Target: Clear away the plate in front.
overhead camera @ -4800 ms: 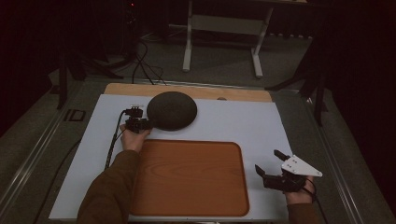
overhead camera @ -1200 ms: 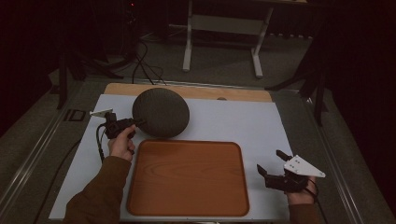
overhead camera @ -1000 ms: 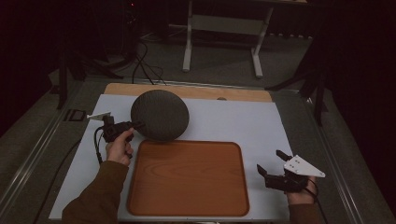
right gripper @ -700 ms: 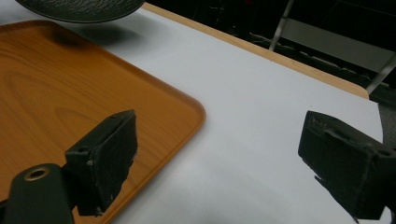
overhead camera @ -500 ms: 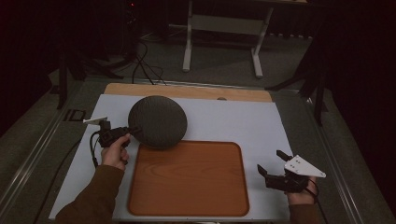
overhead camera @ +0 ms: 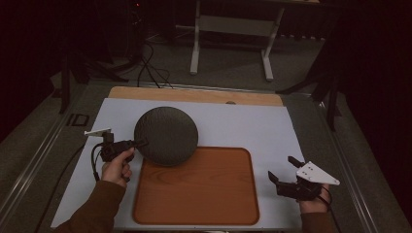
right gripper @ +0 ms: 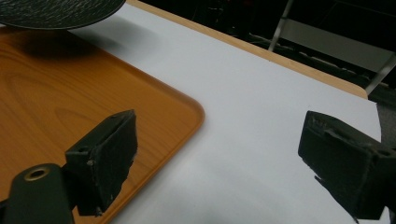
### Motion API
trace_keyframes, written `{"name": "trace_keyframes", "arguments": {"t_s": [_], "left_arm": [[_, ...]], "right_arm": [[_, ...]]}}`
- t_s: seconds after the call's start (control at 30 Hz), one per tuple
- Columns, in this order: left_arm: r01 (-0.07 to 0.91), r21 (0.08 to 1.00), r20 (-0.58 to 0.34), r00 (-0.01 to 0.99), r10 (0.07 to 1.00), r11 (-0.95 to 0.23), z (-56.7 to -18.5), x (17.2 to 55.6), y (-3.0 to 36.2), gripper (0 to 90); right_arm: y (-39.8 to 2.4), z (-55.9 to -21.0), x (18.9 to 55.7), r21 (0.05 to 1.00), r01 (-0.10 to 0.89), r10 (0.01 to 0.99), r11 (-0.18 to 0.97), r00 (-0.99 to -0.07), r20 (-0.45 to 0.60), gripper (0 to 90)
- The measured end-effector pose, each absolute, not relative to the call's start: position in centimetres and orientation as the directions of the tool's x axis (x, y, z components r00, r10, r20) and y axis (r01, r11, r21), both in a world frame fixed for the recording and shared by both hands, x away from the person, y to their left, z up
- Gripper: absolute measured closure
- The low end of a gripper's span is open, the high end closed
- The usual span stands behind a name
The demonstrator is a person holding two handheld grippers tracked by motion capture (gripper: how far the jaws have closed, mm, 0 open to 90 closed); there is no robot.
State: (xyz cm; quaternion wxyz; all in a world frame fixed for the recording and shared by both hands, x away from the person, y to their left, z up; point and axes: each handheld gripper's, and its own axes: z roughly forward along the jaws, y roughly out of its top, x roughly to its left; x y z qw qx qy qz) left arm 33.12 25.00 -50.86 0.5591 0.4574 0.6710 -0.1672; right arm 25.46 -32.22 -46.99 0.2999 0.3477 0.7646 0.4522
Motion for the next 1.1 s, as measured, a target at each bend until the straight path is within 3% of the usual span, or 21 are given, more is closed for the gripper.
{"name": "trace_keyframes", "arguments": {"t_s": [1.1], "left_arm": [[0.894,0.265,-0.895,0.088,0.437,0.361,-51.9,29.4,20.3,84.8]], "right_arm": [[-32.3,-47.0,25.5,0.897,0.264,0.802,0.355,-0.579,-0.147,11.8]]}}
